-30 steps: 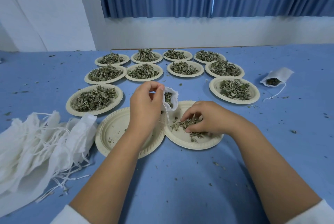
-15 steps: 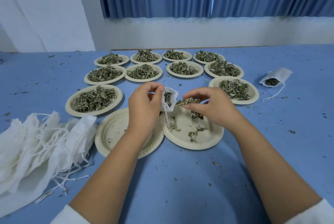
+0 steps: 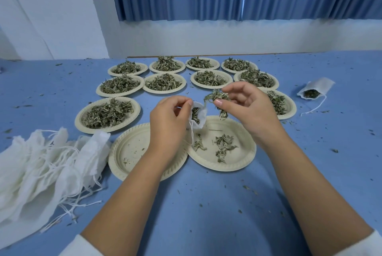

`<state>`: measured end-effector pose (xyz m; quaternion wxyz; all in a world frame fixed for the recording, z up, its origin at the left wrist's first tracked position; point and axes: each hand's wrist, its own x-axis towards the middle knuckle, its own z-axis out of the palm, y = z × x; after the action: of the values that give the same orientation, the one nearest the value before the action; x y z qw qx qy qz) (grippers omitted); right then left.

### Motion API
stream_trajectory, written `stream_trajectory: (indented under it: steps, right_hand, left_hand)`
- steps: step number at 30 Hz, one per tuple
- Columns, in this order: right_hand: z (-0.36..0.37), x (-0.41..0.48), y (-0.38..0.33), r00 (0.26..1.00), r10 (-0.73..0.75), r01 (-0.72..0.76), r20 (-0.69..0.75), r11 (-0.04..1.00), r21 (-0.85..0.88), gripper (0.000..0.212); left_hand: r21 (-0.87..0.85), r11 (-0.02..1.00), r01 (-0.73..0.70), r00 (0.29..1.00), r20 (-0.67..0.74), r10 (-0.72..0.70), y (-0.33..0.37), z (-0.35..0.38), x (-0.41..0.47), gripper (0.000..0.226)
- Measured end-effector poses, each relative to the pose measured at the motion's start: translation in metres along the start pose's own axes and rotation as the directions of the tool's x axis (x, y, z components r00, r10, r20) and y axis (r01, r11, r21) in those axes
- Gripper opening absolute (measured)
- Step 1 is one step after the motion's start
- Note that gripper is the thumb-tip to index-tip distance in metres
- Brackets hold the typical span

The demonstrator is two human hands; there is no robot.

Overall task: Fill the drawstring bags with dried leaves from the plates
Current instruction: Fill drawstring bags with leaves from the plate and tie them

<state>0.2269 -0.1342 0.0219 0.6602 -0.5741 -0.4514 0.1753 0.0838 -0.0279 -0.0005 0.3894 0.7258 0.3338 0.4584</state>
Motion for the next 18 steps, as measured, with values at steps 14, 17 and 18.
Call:
stream_trajectory:
  steps: [14,17,18]
  right_hand:
    - [0.033,-0.009,0.022,0.992,-0.119,0.069,-0.040,0.788,-0.612,0.011]
    - [0.034,-0.007,0.024,0.995,-0.100,0.064,-0.013,0.727,-0.684,0.012]
    - [0.034,-0.007,0.024,0.996,-0.084,0.062,0.002,0.724,-0.687,0.015]
  left_hand:
    - [-0.034,0.999,0.001,0.997,0.072,0.001,0.002,0.009,-0.005,0.007]
    - [-0.031,0.999,-0.007,0.995,0.102,0.011,0.002,0.011,-0.007,0.007]
    - [-0.025,1.000,-0.016,0.994,0.105,0.018,0.002,0.011,-0.007,0.006]
